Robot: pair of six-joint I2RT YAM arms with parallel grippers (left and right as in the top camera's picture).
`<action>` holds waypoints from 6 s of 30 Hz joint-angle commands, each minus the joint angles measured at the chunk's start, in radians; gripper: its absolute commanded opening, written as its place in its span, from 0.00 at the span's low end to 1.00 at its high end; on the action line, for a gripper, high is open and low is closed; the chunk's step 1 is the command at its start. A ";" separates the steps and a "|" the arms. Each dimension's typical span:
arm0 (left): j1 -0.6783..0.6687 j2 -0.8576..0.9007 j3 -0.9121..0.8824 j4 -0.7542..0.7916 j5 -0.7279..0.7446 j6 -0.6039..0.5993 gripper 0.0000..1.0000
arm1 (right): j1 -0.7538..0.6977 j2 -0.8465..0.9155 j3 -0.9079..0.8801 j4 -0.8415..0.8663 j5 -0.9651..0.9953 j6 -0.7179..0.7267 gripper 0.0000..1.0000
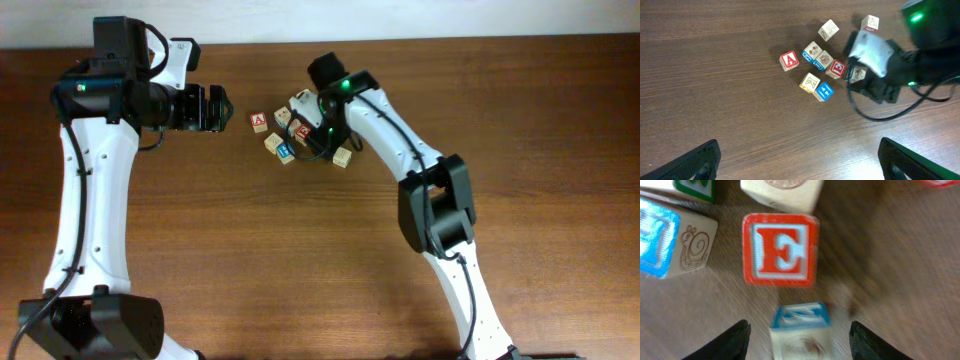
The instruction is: Rotate 4 blocks
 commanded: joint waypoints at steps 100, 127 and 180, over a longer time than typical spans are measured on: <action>0.000 0.005 0.020 -0.001 0.012 0.012 0.99 | 0.075 -0.173 -0.071 0.145 0.017 0.666 0.59; 0.000 0.005 0.020 -0.001 0.012 0.012 0.99 | 0.049 -0.203 0.238 -0.628 0.016 0.715 0.22; 0.000 0.005 0.020 -0.001 0.012 0.012 0.99 | 0.060 -0.124 -0.427 0.660 0.062 0.375 0.45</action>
